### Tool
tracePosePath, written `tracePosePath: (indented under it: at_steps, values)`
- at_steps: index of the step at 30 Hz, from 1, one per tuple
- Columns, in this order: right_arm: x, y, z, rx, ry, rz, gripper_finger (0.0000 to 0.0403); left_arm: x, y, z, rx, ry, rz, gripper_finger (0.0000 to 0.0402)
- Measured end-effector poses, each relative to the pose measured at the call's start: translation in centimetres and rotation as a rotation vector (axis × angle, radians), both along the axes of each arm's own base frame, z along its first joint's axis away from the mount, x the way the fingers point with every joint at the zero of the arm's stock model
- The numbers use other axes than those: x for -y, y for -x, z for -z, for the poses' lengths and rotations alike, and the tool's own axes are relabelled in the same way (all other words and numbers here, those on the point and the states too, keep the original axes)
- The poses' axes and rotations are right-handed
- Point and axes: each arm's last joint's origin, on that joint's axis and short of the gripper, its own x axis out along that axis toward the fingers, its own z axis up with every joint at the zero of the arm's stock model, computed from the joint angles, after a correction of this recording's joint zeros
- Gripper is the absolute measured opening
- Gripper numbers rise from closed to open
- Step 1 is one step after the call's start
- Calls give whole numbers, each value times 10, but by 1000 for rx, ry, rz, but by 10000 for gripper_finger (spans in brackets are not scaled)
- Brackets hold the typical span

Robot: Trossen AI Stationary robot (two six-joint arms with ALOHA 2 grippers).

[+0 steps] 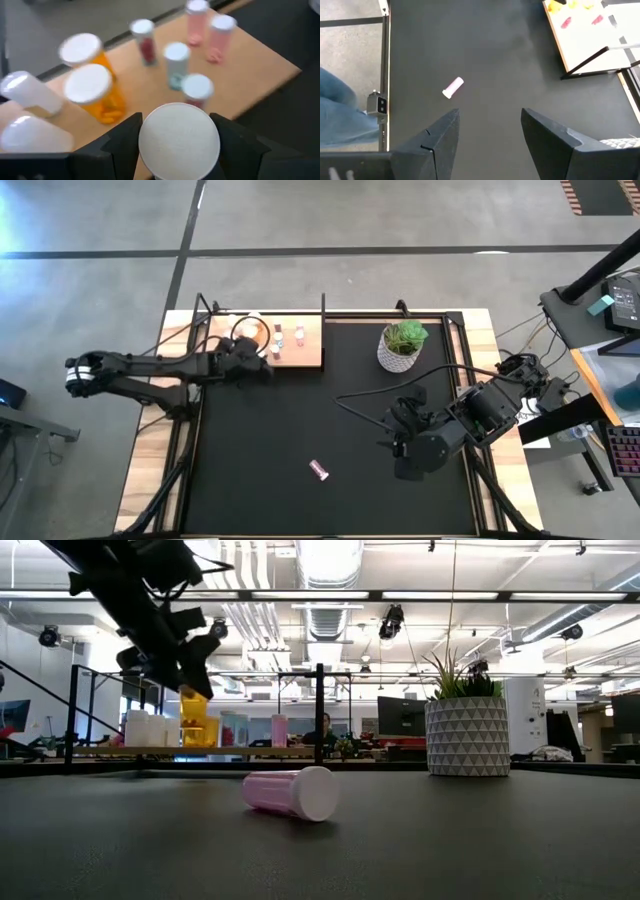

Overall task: Pick and place medicine bottles onto shelf by color
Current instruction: Put the orange pill bottle on the shelf aligned with the other orange pill bottles

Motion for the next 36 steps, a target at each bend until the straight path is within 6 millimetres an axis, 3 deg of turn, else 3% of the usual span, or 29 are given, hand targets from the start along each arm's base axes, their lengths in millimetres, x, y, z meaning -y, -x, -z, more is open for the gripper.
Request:
tracePosePath:
  at_steps: [10, 36]
  values:
    - [-1, -1, -1, 19, -12, 0, 203, -20, 3, 7, -42, 10, -100, 208]
    - [-1, -1, -1, 18, -12, 0, 203, -30, 4, 28, -38, 47, -199, 208]
